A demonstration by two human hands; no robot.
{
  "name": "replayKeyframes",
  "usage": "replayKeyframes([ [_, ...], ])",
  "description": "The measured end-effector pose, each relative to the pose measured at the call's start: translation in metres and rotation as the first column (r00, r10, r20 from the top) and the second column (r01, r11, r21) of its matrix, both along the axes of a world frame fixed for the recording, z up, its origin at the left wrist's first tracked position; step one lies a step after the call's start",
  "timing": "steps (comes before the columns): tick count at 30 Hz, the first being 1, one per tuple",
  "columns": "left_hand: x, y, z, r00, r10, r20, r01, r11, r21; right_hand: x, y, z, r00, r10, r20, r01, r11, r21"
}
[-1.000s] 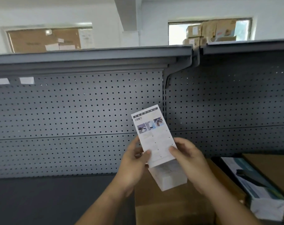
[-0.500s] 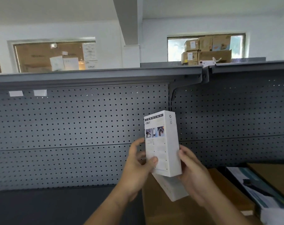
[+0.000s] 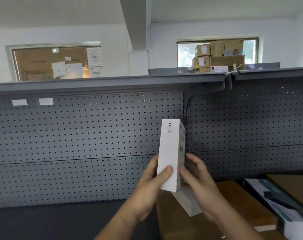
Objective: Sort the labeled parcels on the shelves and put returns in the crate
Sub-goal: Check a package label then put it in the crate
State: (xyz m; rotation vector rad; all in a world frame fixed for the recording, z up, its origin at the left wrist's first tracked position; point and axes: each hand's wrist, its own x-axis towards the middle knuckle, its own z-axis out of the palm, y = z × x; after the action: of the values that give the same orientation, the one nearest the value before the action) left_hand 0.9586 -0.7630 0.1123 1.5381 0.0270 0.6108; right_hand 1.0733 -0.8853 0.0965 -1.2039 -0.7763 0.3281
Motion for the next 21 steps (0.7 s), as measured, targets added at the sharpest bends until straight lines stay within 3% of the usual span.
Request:
replayKeyframes([
  [3,-0.005,0.003,-0.001,1.000,-0.009,0.008,0.008,0.998,0.061,0.001,0.000,0.000,0.998,0.033,-0.052,-0.033,0.999,0.001],
  [10,-0.011,0.013,0.001,0.989,0.120,0.086,-0.132,0.981,0.144,-0.005,0.001,0.003,0.999,-0.036,-0.025,0.036,0.999,0.022],
  [14,-0.013,0.008,0.004,0.989,0.102,0.103,-0.120,0.976,0.184,-0.010,0.003,0.002,0.999,-0.047,-0.024,0.048,0.997,0.062],
  [21,-0.019,0.004,0.001,0.986,0.098,0.138,-0.111,0.989,0.095,-0.012,-0.005,0.003,0.998,0.026,-0.049,-0.024,0.999,0.041],
])
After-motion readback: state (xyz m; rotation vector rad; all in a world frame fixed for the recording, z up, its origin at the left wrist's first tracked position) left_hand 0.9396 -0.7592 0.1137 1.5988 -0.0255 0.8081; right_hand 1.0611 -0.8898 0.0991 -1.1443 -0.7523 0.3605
